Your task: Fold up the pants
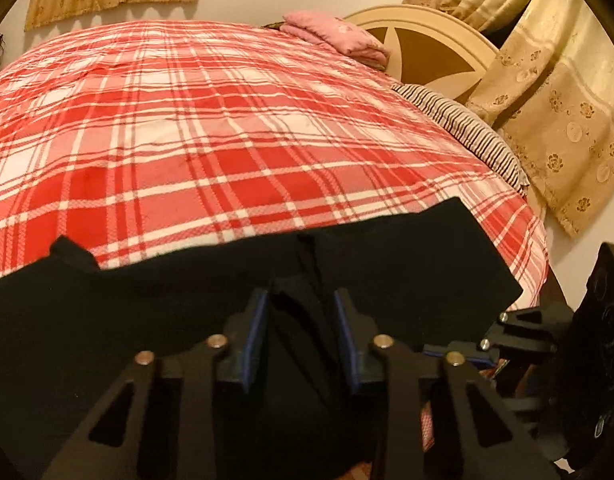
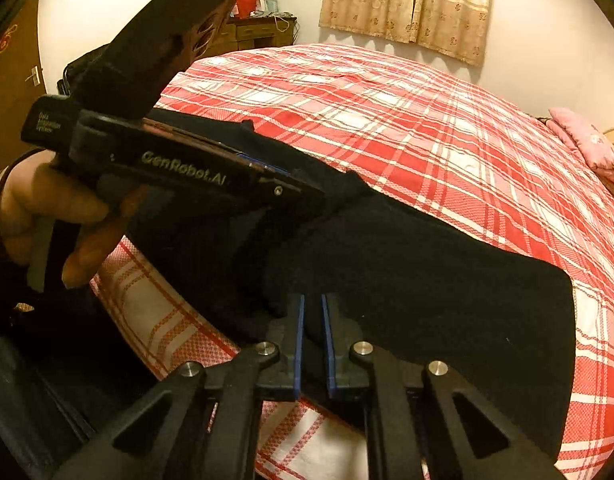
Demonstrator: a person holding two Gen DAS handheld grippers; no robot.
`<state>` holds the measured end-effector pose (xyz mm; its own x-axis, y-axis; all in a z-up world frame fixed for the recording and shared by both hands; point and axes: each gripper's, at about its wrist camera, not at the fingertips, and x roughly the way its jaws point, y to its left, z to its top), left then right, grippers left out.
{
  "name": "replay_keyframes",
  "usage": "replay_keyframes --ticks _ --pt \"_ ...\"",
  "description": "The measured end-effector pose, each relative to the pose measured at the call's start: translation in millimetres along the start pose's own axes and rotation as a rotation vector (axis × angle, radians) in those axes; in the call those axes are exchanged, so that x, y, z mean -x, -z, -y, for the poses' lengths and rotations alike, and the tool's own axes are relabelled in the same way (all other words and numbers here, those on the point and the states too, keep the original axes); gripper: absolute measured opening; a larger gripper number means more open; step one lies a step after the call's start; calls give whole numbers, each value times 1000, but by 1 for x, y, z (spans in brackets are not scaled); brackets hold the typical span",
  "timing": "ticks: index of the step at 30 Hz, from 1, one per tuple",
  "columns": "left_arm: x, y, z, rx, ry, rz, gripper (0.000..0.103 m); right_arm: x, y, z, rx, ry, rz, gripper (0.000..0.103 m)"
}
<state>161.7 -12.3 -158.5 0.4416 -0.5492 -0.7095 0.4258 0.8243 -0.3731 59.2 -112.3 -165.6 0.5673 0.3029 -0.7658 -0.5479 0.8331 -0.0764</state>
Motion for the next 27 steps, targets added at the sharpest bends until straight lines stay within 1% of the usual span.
replay_keyframes --ticks 3,4,5,6,7,8,10,12,14,15,16,17,18,19,20,22,25,27 --pt "7 -1 -6 30 35 22 35 2 0 -3 15 6 9 9" --pt "8 -1 -8 37 34 25 35 2 0 -4 19 7 10 10" --pt "7 -1 -10 40 33 18 35 2 1 -6 22 5 10 19" --pt "5 -2 -11 42 32 13 35 1 1 -8 28 0 6 32" --pt "3 -1 -13 45 35 8 35 0 2 -10 34 -3 -2 60" --pt "1 -2 -15 51 40 2 35 -1 2 -13 41 -8 -9 64" --pt "-1 -1 -16 56 40 -4 35 1 3 -18 60 1 14 64" --pt "-2 0 -16 51 41 -3 34 0 1 -20 63 22 8 64" --pt "-2 -1 -14 42 44 -5 33 -2 1 -21 72 44 12 58" --pt "-3 -1 -14 41 50 -6 33 -6 0 -22 86 62 4 57" --pt "-3 -1 -12 38 55 -8 32 -9 1 -26 110 78 1 52" --pt "-3 -2 -10 26 57 -10 29 -11 1 -28 130 93 6 44" --pt "-3 -2 -8 15 54 -11 26 -14 1 -32 154 116 12 40" --pt "-4 -3 -5 -4 44 -14 19 -15 0 -33 159 121 14 27" --pt "-5 -4 -2 -20 31 -16 14 -15 -2 -32 150 112 20 9" --pt "-6 -6 -4 -30 20 -18 11 -9 -6 -28 117 108 40 6" --pt "-8 -9 -13 -5 46 -19 9 4 -10 -24 101 119 72 4" --pt "-6 -11 -16 15 68 -11 9 15 -12 -21 84 107 90 3"
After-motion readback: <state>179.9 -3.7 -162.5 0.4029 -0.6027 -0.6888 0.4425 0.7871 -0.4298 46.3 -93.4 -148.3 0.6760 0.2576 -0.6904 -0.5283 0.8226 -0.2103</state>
